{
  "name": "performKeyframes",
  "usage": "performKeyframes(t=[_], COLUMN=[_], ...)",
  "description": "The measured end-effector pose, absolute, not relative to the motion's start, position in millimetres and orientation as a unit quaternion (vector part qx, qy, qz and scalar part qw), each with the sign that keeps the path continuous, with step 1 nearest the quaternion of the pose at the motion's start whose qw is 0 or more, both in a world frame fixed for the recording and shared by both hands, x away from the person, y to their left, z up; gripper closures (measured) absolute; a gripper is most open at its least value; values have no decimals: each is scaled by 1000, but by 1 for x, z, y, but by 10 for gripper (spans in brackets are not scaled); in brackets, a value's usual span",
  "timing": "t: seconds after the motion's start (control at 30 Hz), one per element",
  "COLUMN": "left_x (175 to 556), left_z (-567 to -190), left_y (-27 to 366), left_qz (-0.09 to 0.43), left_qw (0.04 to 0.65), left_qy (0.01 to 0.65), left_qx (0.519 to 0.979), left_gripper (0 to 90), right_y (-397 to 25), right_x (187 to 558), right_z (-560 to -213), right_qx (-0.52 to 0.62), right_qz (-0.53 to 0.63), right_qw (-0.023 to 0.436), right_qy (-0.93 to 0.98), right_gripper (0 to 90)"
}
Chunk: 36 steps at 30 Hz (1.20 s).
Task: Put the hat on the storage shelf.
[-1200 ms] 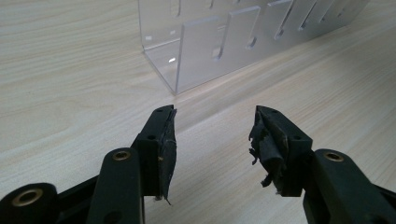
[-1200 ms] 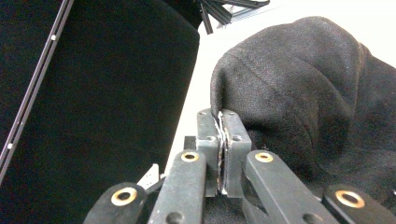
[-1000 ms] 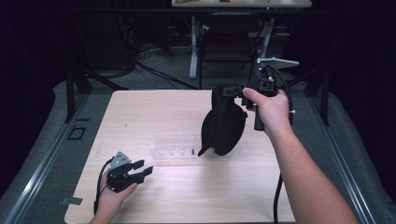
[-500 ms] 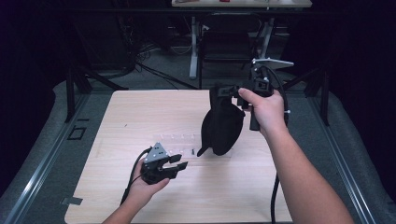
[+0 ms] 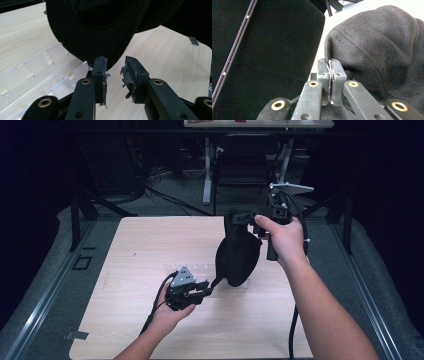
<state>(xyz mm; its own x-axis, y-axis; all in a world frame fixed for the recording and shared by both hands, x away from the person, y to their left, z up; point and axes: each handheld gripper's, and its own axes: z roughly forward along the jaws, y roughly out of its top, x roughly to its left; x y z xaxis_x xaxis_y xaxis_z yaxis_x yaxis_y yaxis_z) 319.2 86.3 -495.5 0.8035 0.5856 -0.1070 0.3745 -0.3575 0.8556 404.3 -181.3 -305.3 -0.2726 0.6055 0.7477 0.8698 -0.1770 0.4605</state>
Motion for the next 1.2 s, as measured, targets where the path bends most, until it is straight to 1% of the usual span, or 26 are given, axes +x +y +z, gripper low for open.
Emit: performKeyframes(t=[0.17, 0.47, 0.53, 0.77, 0.97, 1.07, 1.13, 1.2], left_x=[322, 321, 320, 319, 318, 318, 318, 318], left_z=[-499, -501, -502, -508, -509, -509, -510, -510], left_y=[78, 77, 78, 83, 84, 85, 85, 86], left_qz=[126, 139, 145, 142, 146, 144, 143, 145], left_qw=[473, 468, 470, 476, 476, 476, 477, 478], left_qy=[300, 292, 290, 295, 294, 297, 299, 301], left_qx=[819, 822, 821, 816, 816, 815, 814, 812], left_gripper=[788, 828, 832, 841, 846, 847, 848, 851], right_y=[-181, -180, -178, -167, -163, -162, -163, -163], right_x=[404, 404, 404, 404, 403, 403, 401, 401], right_z=[-305, -305, -305, -306, -306, -305, -304, -303], right_qx=[-589, -586, -584, -576, -566, -564, -561, -560], right_qz=[-491, -492, -493, -495, -499, -500, -505, -506], right_qw=[136, 136, 138, 150, 161, 158, 162, 162], right_qy=[-627, -629, -630, -633, -637, -638, -636, -636], right_gripper=[881, 880, 878, 869, 846, 840, 815, 816])
